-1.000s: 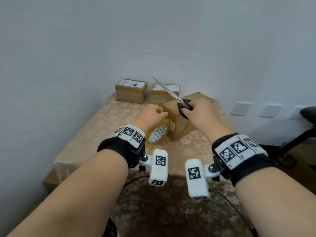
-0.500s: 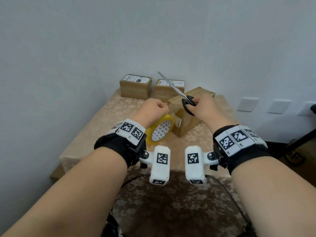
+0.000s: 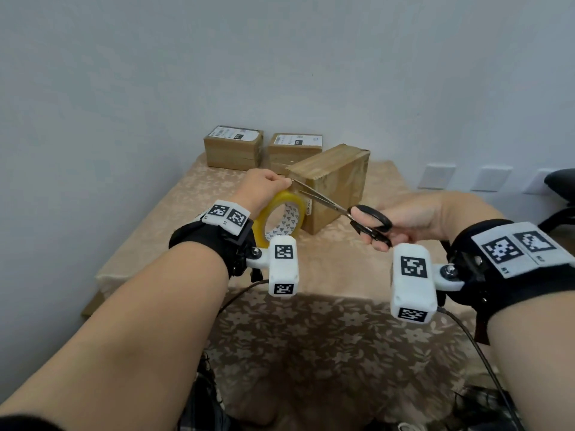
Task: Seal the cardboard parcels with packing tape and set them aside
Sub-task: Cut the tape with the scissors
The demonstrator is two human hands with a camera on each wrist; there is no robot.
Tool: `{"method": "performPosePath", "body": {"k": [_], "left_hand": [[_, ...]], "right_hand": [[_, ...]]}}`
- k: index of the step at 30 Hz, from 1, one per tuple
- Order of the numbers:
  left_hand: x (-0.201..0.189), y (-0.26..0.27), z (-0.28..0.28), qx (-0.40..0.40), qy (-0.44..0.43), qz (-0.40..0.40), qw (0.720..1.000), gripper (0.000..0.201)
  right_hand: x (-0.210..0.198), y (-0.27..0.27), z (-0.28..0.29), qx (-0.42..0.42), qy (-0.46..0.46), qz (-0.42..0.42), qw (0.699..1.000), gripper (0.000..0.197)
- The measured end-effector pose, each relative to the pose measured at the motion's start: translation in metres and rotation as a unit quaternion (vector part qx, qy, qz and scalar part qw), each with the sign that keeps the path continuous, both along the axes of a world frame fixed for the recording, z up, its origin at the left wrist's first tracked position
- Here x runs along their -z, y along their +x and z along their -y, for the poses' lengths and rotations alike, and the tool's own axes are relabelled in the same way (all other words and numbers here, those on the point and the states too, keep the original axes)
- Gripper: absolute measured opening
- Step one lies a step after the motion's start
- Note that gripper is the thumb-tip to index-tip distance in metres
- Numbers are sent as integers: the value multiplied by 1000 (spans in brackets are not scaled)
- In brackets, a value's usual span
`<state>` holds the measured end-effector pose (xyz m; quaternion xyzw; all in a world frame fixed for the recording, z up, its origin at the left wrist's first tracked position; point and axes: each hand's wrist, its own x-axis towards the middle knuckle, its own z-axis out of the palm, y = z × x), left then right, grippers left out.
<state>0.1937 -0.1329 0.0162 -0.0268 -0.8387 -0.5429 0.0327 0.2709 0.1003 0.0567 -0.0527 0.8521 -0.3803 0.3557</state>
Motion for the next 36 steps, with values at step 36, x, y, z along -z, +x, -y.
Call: {"method": "performPosePath", "body": {"k": [36], "left_hand": [[-10,-3,16,52,-71,-22,996,16]], "right_hand": [[-1,-13,46,87,28,-55,994,81]]}}
